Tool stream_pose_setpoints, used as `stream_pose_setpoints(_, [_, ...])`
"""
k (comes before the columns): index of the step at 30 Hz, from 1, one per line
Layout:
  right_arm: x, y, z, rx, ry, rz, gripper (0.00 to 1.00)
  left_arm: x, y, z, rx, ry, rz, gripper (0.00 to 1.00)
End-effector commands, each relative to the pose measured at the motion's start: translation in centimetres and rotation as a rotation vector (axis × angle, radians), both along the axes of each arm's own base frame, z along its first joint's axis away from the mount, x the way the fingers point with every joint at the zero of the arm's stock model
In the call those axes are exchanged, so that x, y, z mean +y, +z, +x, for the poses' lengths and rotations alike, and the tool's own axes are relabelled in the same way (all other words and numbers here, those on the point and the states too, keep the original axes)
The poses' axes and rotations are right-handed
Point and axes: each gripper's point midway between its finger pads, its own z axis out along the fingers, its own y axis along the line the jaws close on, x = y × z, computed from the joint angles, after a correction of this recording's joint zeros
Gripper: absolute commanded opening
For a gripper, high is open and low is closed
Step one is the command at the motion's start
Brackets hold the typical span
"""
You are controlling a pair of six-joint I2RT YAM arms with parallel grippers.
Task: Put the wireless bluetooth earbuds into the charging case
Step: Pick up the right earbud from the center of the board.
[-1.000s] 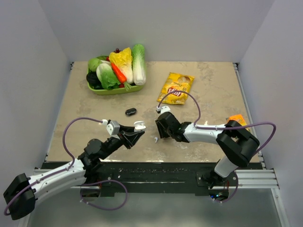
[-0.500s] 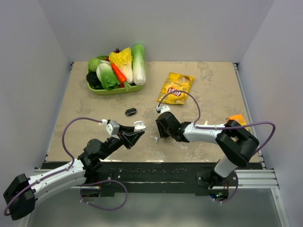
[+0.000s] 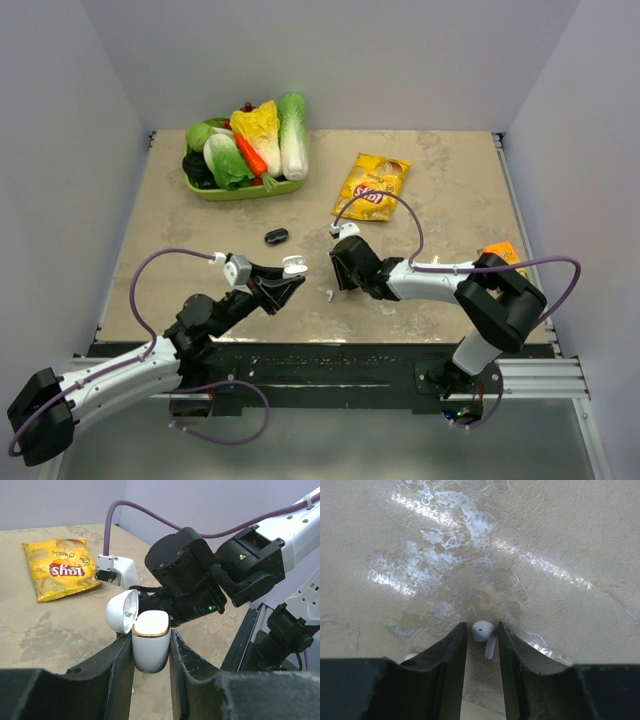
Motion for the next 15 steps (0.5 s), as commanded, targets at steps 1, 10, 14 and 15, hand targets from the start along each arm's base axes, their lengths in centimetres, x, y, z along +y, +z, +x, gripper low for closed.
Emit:
stream_pose_setpoints(1, [-0.1, -0.8, -0.7, 0.041, -0.003, -0.002, 0.32, 0.0, 1.7, -0.2, -0.024, -0.004, -0.052, 0.00])
stream_pose_setpoints(10, [-0.5, 0.1, -0.8, 0.031, -0.011, -0.002, 0.03, -0.1, 1.8, -0.1, -0.022, -0.004, -0.062, 0.00])
stream_pose_setpoints(14, [-0.6, 2.3, -0.4, -0.008, -0.029, 0.025, 0.00, -0.3, 2.6, 0.1, -0.031, -0.003, -0.068, 0.00])
stream_pose_setpoints(15, [-0.6, 2.9, -0.3, -0.017, -0.031, 0.032, 0.00, -0.4, 2.7, 0.1, -0.036, -0.002, -0.065, 0.00])
